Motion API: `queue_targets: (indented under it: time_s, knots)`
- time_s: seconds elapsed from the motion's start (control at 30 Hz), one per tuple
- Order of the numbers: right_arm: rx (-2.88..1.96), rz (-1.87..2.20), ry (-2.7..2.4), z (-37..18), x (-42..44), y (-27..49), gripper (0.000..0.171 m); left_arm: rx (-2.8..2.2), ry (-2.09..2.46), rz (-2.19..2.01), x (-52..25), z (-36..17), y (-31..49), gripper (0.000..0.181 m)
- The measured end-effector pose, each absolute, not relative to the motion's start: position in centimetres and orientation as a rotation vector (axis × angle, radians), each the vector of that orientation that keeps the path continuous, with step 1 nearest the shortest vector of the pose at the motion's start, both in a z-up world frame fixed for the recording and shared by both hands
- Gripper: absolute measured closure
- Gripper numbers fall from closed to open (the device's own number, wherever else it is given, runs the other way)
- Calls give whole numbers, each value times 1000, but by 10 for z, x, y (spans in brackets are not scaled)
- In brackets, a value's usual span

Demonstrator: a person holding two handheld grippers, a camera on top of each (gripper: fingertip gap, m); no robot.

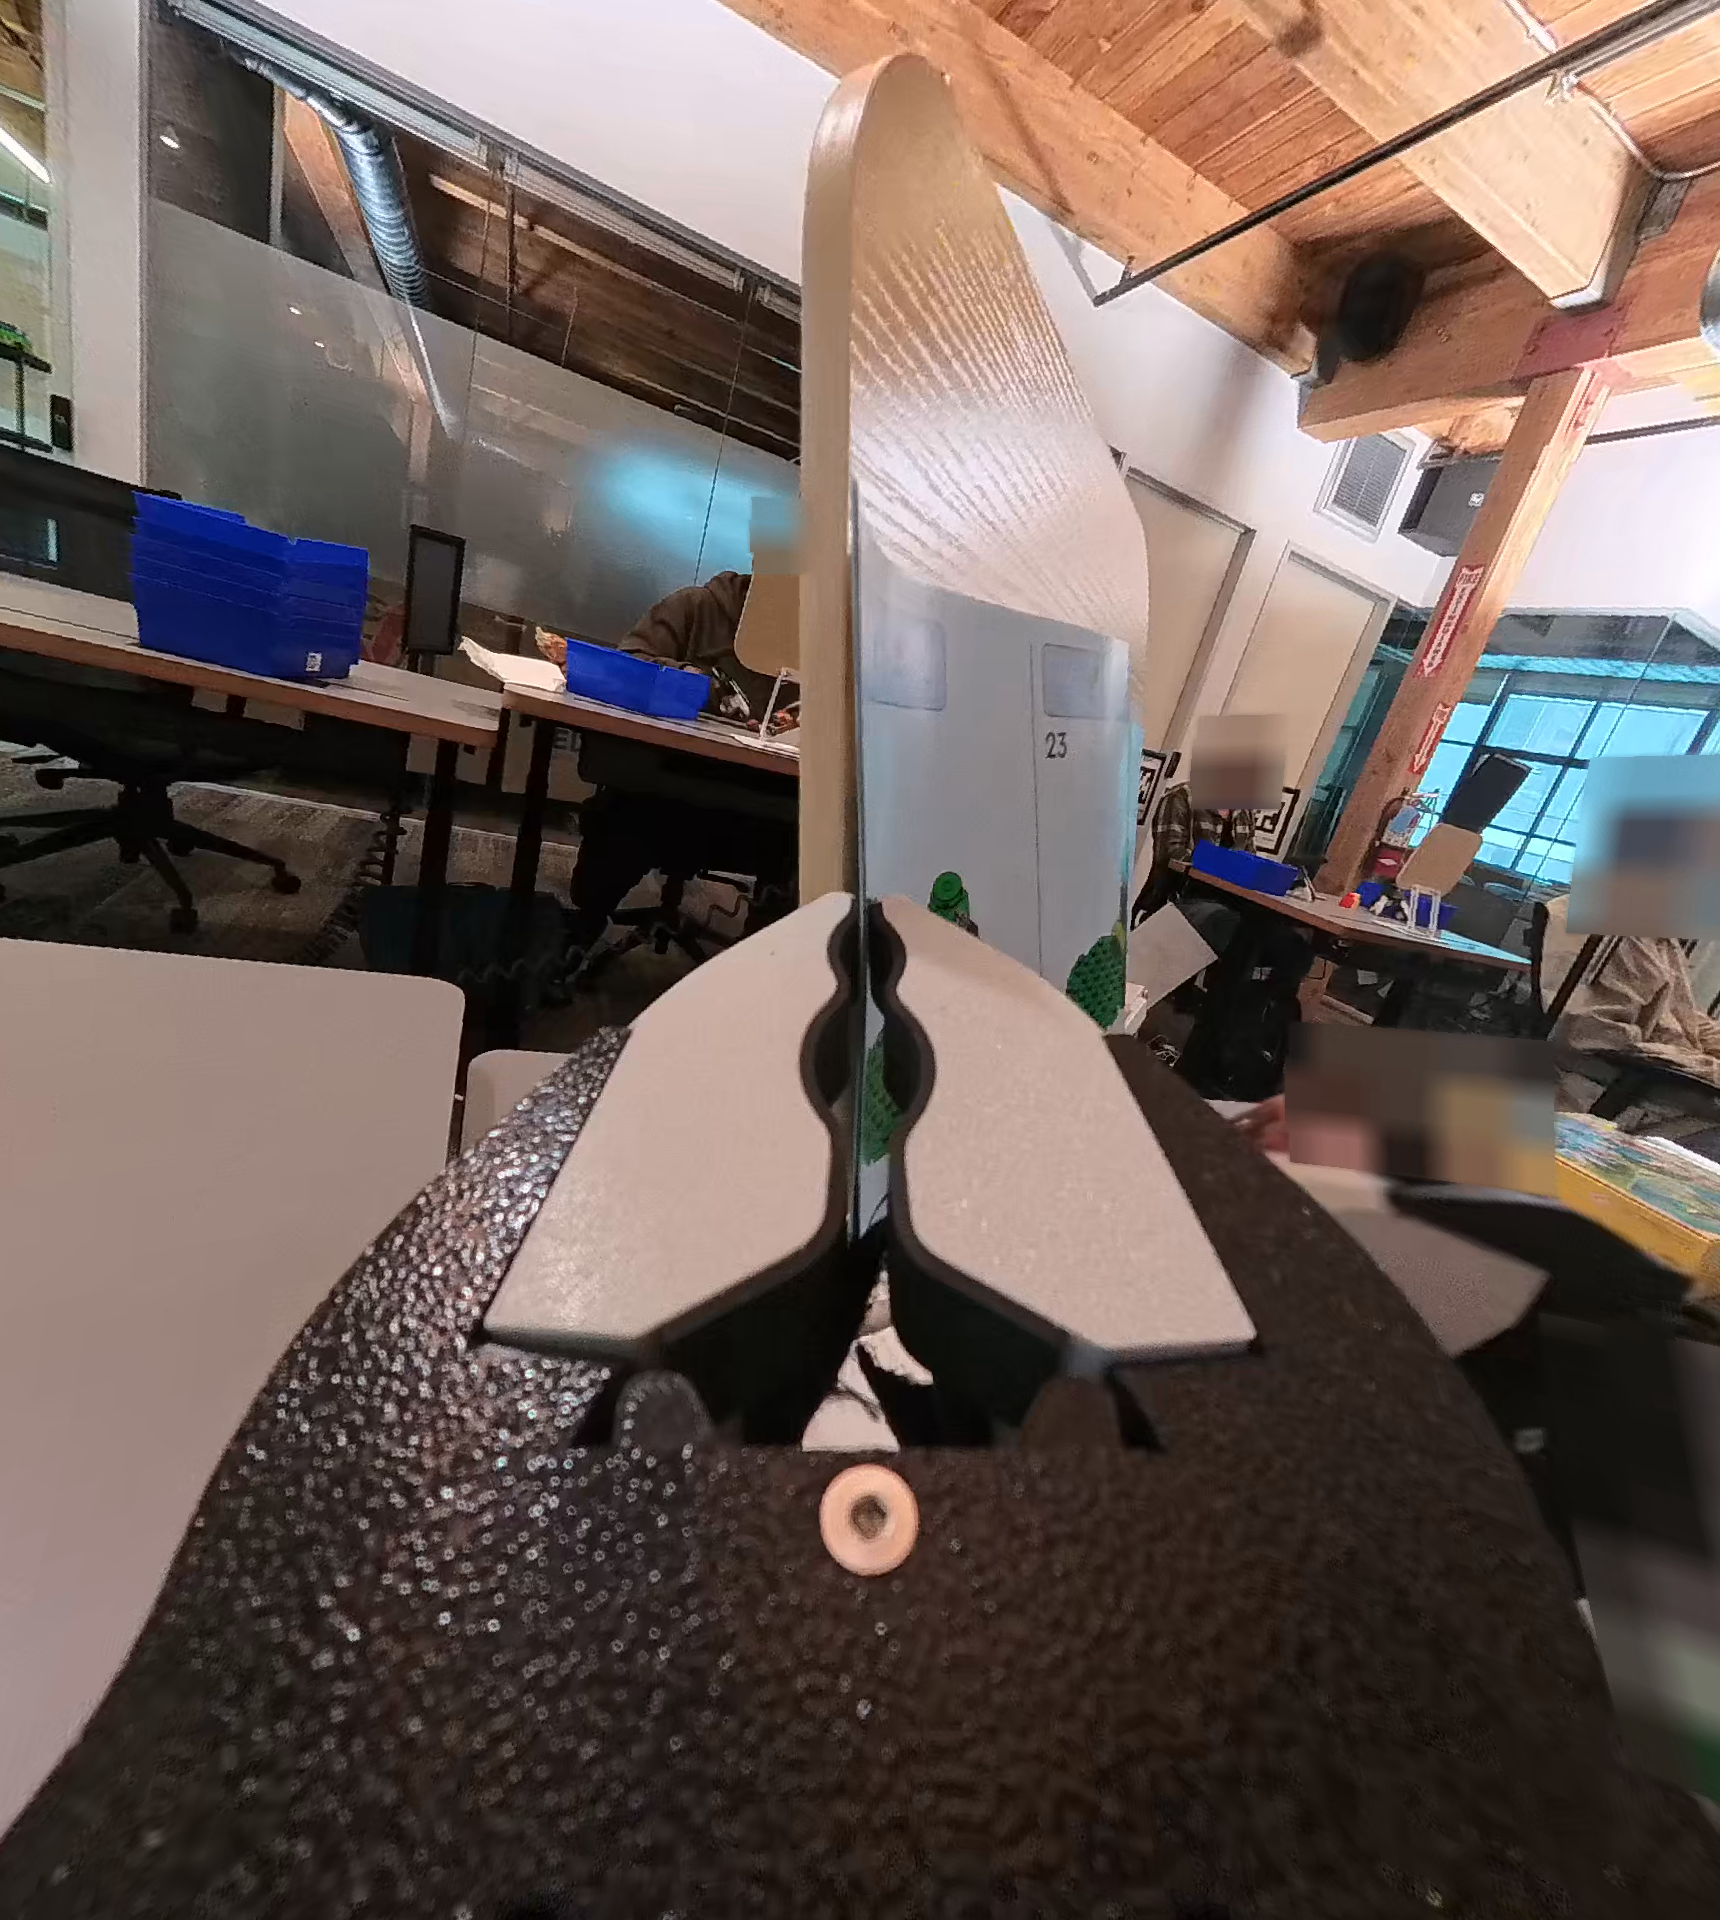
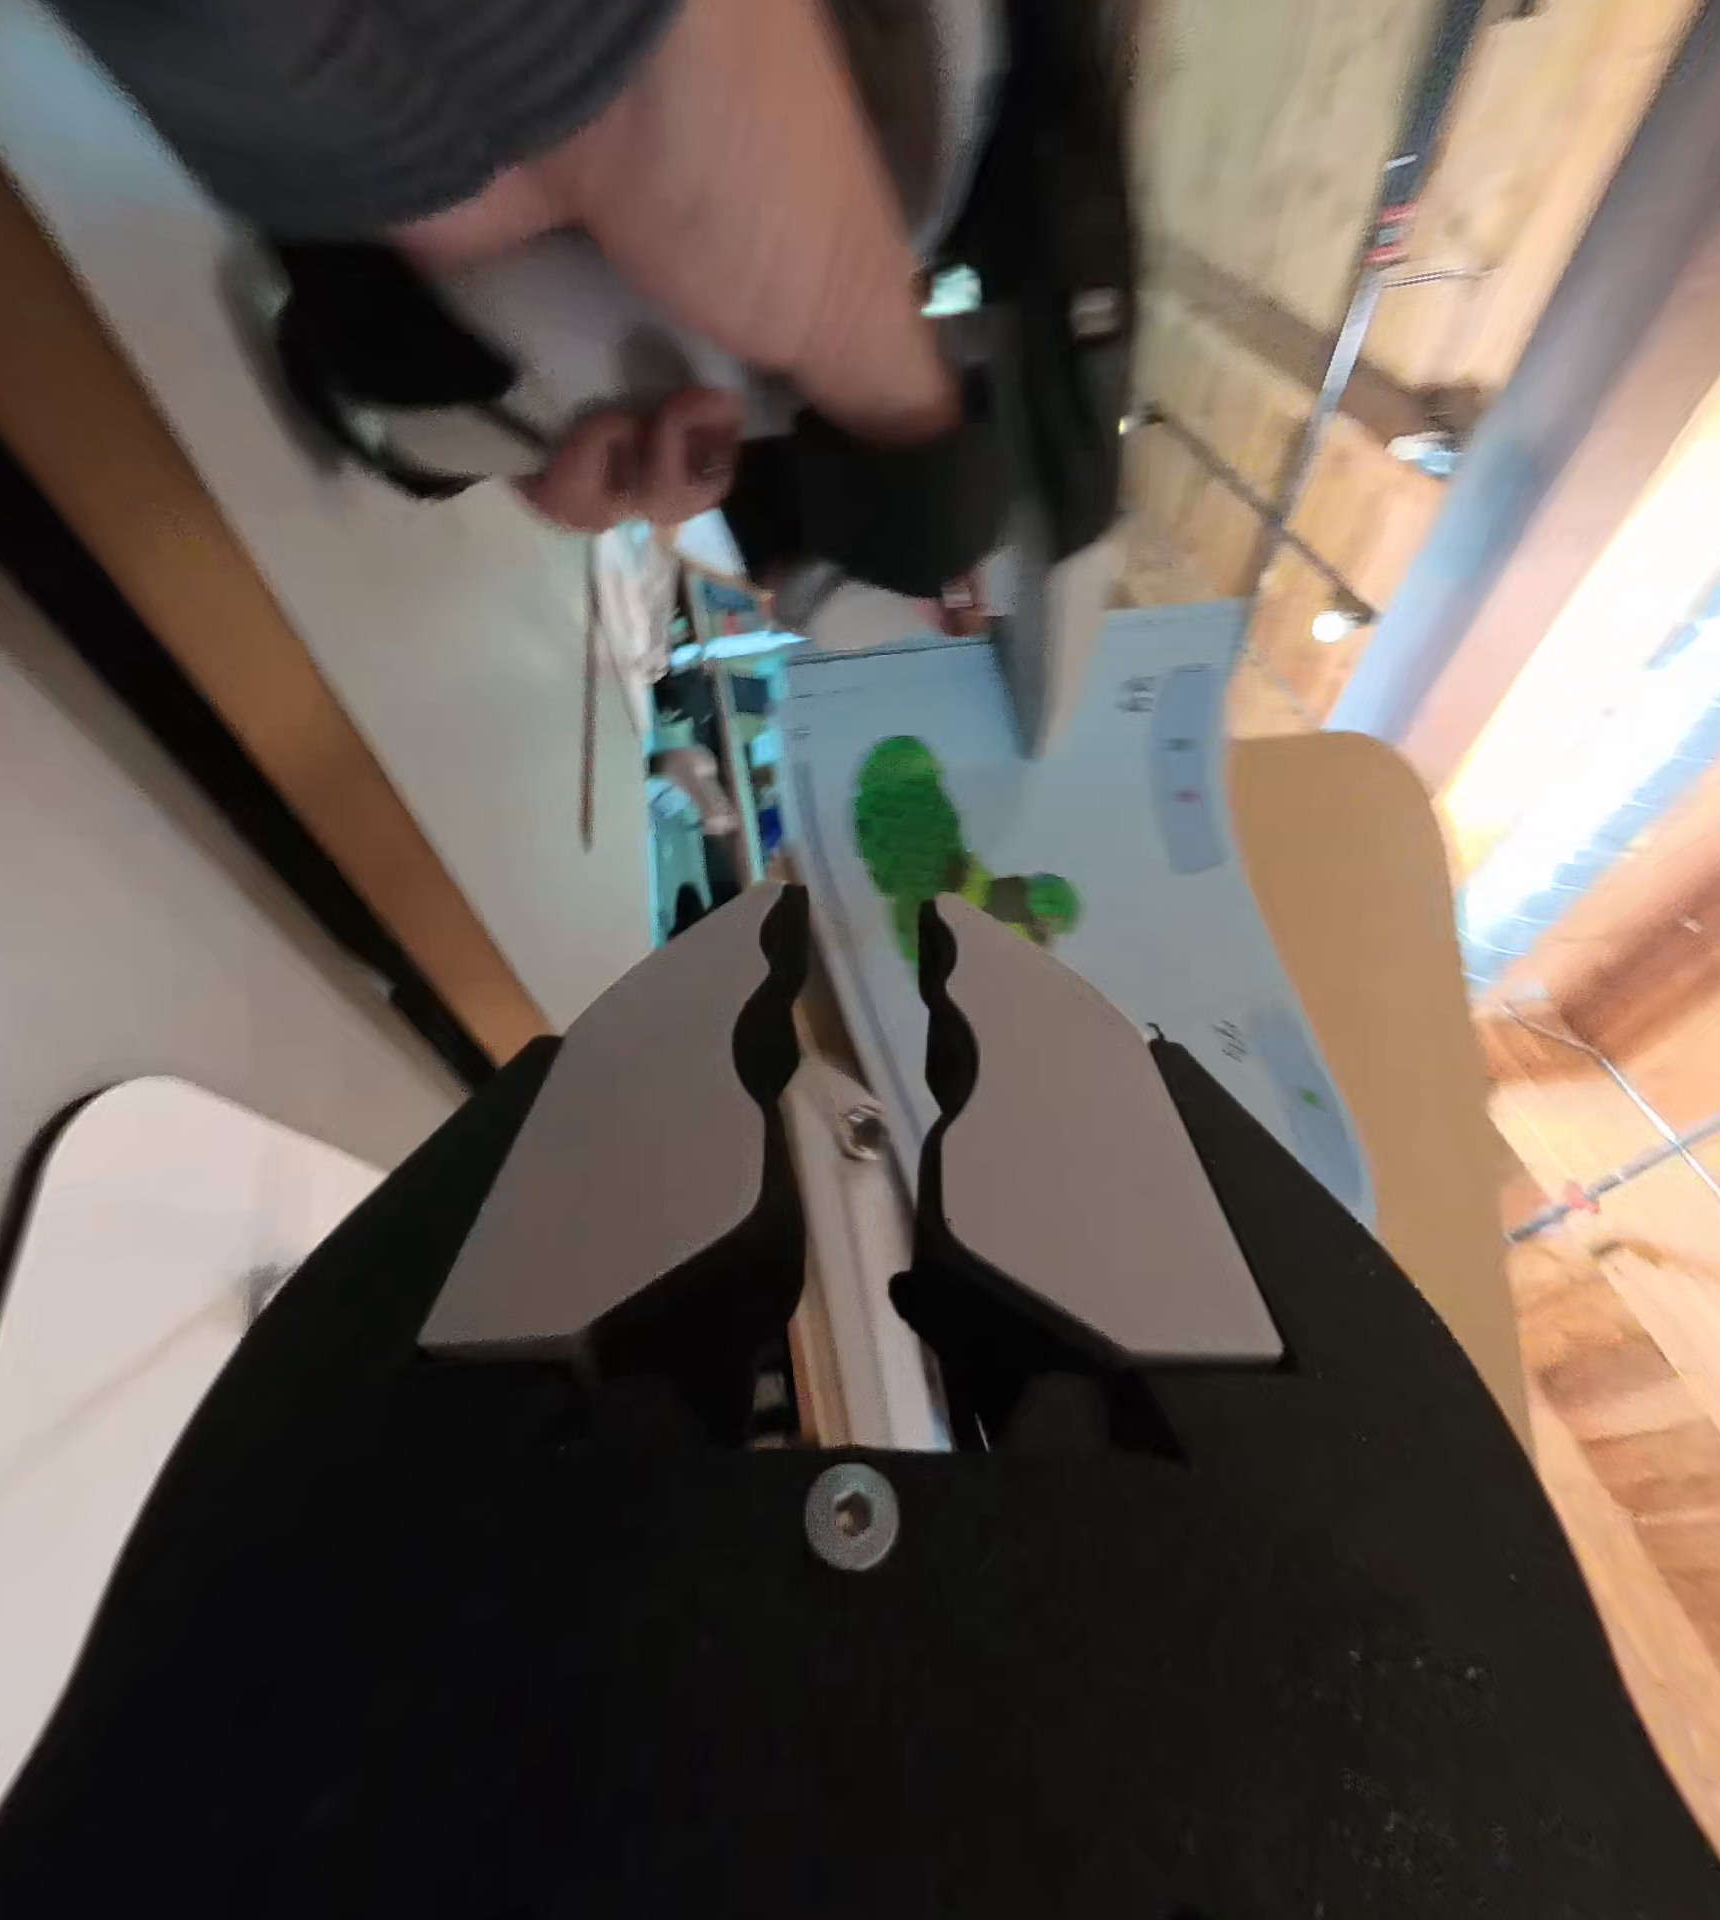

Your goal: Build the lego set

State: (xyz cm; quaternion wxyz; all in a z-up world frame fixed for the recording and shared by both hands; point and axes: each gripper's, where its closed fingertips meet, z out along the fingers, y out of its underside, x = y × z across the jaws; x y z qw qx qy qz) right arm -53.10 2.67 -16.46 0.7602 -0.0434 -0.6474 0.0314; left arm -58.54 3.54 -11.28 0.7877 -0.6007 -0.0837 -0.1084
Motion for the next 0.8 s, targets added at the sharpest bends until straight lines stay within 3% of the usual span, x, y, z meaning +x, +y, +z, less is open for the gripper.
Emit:
queue_targets:
  time_s: [0.17,0.27,0.57,0.7,0.8]
  knots:
    - [-446,256,-1081,-109,-490,82,160,-1288,-170,-228,-584,-112,36,181]
    - [-662,266,-1036,-106,-487,122,163,-1283,-172,-223,-585,-112,36,179]
    - [-756,242,-1141,-118,-509,132,171,-1281,-143,-305,-578,-112,37,138]
    - [-767,232,-1154,-120,-513,133,171,-1275,-154,-304,-583,-111,31,140]
    - [-788,238,-1158,-121,-517,134,171,-1284,-164,-286,-586,-113,29,153]
